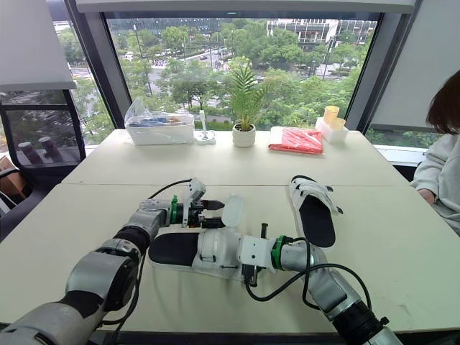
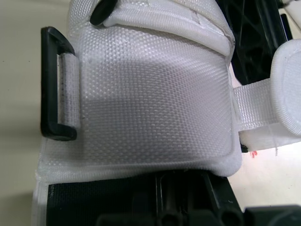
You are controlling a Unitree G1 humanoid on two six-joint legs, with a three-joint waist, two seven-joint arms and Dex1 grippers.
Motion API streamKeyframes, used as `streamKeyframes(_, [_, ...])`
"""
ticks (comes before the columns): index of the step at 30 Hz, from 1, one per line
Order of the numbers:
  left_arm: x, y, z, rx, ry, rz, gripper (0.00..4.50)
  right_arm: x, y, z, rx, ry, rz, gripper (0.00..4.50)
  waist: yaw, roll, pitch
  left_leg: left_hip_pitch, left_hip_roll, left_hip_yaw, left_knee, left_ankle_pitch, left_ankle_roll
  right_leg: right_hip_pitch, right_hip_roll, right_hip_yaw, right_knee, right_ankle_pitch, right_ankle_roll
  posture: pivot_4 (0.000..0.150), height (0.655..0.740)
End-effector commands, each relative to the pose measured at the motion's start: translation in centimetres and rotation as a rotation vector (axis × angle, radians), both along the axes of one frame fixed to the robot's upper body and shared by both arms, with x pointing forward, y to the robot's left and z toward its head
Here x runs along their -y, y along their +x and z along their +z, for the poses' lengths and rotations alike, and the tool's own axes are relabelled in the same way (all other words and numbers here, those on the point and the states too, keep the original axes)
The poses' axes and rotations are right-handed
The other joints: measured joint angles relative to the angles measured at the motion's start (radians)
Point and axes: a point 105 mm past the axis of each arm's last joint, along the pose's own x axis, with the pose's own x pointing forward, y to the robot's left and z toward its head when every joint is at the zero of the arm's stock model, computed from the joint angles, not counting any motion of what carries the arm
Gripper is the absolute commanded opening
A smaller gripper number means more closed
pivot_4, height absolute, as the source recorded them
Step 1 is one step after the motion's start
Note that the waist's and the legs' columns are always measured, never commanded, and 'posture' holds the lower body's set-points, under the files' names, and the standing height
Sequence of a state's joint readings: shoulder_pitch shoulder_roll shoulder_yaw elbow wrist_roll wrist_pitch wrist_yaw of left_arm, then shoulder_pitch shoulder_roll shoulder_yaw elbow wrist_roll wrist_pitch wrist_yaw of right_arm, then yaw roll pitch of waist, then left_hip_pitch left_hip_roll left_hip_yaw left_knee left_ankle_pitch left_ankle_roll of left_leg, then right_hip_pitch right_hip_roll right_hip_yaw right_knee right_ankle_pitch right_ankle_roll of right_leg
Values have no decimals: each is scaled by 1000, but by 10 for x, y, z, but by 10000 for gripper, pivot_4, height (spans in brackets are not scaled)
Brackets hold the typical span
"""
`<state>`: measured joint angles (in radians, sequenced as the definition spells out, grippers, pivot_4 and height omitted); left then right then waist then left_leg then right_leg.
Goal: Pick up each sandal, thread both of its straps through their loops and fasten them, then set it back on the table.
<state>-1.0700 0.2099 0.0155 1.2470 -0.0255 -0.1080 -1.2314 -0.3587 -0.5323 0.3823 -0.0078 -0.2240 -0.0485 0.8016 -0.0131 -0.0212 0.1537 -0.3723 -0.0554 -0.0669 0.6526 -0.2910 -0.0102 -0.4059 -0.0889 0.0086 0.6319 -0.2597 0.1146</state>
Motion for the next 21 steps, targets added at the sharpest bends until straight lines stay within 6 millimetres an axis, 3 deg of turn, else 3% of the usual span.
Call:
streamKeyframes(1, [13,0,5,53,19,-28,41122,13,-16,-50,-175,-123,-27,0,0,0,-1,0,0,0,0,0,0,0,0,0,0,0,0,1500,7374])
streamKeyframes(4, [18,2,4,76,35,-17,32996,12,-16,-49,-173,-120,-29,0,0,0,-2,0,0,0,0,0,0,0,0,0,0,0,0,1500,7374])
streamKeyframes(8, [21,3,3,85,50,0,11876,12,-15,-49,-171,-120,-33,0,0,0,-2,0,0,0,0,0,0,0,0,0,0,0,0,1500,7374])
streamKeyframes(10, [22,3,2,83,50,-1,3043,12,-15,-49,-171,-120,-34,0,1,0,-3,0,0,0,0,0,1,0,0,0,0,0,0,1500,7374])
streamKeyframes(11, [22,4,2,87,54,5,701,13,-16,-49,-172,-120,-34,0,0,-1,-4,0,0,0,0,0,1,0,0,0,0,0,0,1500,7374])
streamKeyframes(17, [20,6,15,152,22,3,701,13,-15,-49,-171,-118,-38,0,1,-1,-7,0,0,0,1,0,1,1,0,0,0,0,0,1500,7374])
streamKeyframes(21, [7,18,36,459,112,76,701,12,-15,-49,-170,-116,-38,0,2,-1,-7,0,0,0,0,0,1,1,0,0,0,0,0,1500,7374])
